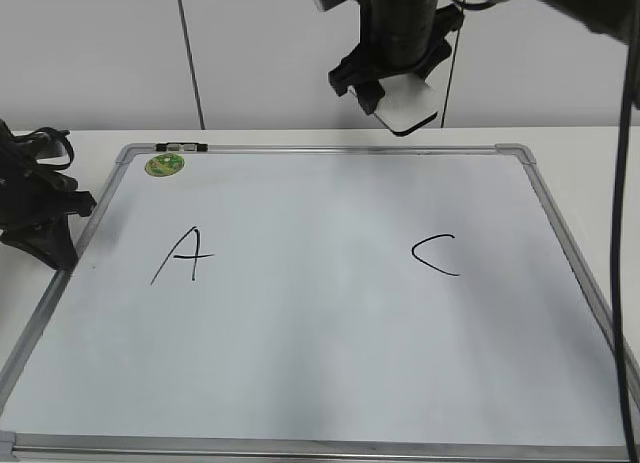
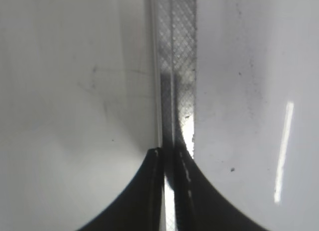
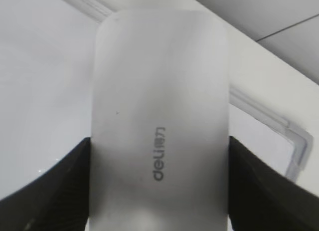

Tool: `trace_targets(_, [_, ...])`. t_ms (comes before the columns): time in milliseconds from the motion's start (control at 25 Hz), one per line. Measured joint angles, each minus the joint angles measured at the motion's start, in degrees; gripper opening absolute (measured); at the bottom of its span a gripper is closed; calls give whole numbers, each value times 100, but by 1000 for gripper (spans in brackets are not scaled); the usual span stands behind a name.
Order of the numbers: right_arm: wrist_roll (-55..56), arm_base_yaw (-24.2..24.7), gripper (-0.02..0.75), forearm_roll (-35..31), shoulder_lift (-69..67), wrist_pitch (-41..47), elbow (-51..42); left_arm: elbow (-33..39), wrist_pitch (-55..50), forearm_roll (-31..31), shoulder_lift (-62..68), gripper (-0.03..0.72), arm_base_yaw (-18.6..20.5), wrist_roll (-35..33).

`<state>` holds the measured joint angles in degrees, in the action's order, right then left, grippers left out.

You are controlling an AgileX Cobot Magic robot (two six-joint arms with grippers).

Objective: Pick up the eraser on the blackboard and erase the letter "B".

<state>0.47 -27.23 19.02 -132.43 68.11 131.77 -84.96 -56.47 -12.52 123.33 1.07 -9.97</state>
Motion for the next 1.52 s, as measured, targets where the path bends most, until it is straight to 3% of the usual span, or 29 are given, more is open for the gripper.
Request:
trace_targets(320, [-47, 159, 538, -60, 946, 321, -221, 0, 0, 0, 0, 10, 0, 0])
trace_targets(560, [28, 673, 538, -371, 1770, 377, -828, 0, 11, 4, 0, 10, 0, 0])
trace_targets(840, [105, 1428, 538, -847, 2818, 301, -2881, 0, 11, 4, 0, 10, 0, 0])
trace_targets(1160, [598, 1891, 538, -1011, 3547, -1362, -5379, 0, 11, 4, 0, 10, 0, 0])
trace_targets(1520, [902, 2090, 538, -1056, 3531, -2869, -6675, 0, 11, 4, 0, 10, 0, 0])
